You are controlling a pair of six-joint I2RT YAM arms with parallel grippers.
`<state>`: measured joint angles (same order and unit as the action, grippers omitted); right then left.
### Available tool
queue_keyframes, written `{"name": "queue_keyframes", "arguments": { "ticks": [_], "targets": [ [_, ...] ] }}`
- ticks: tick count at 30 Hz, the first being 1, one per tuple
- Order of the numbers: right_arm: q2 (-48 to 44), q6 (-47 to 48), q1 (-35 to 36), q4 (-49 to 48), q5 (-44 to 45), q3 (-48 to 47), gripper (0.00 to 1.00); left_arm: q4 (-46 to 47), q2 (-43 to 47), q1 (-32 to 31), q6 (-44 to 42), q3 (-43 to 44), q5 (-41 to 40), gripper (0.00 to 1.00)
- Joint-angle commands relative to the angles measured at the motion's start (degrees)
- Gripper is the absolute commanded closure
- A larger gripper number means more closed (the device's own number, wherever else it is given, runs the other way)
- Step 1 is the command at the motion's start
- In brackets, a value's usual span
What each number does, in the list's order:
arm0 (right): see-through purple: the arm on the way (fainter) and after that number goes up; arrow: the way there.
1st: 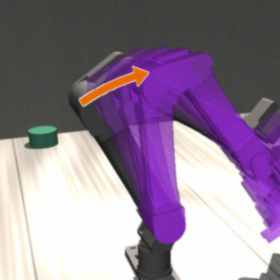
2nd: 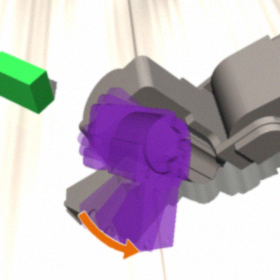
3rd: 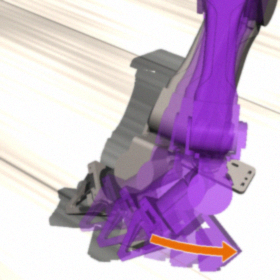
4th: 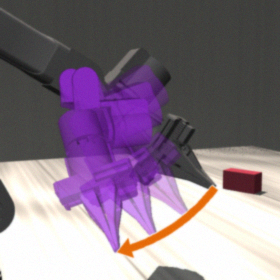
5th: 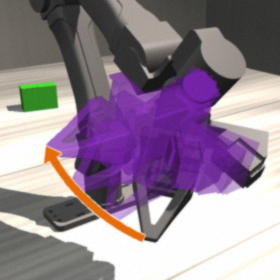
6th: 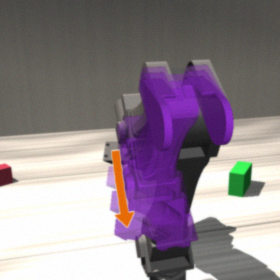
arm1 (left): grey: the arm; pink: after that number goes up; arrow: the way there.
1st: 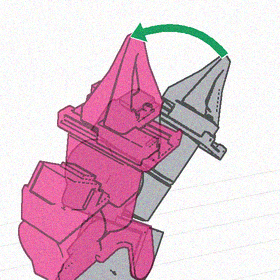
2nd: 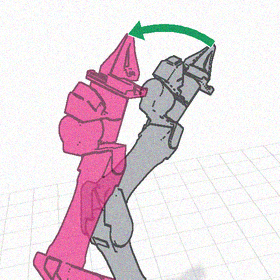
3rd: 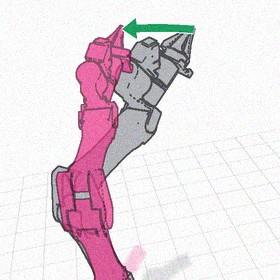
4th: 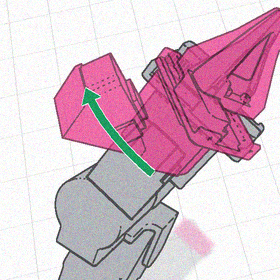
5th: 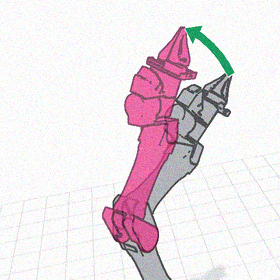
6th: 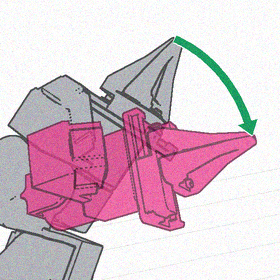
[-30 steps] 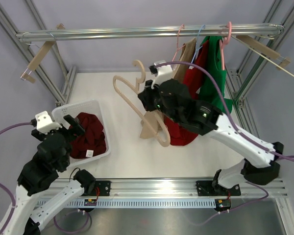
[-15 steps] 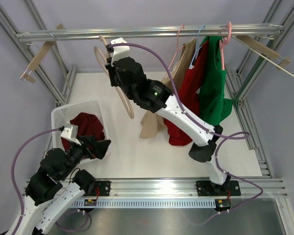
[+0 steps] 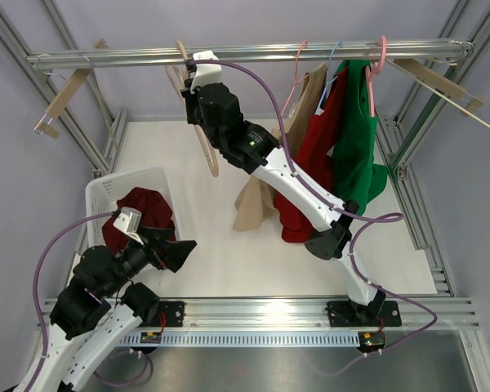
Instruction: Remove the t-shirt from the hanger
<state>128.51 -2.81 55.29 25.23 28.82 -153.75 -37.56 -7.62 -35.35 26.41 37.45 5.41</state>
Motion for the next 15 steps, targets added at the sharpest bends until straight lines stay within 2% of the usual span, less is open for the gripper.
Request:
{"name": "queue_keyframes", "arguments": {
  "ticks": [1,7,15],
  "targets": [
    [0.2,0.5,-0.9,-5.6,-1.4,-3.0,1.00,3.7,-0.6,0.9,-0.5,-0.2,3.6,0.01],
    [2.1,-2.7,-4.0,-5.9,-3.2,-3.1,1.00,3.9,-0.6,1.3,-0.6,-0.3,3.9,0.01],
    [3.5,-6.2,-4.1,-5.3,-4.7,-1.3,1.00,3.8,-0.7,1.9,-0.5,-0.4,4.3,0.01]
  ]
}}
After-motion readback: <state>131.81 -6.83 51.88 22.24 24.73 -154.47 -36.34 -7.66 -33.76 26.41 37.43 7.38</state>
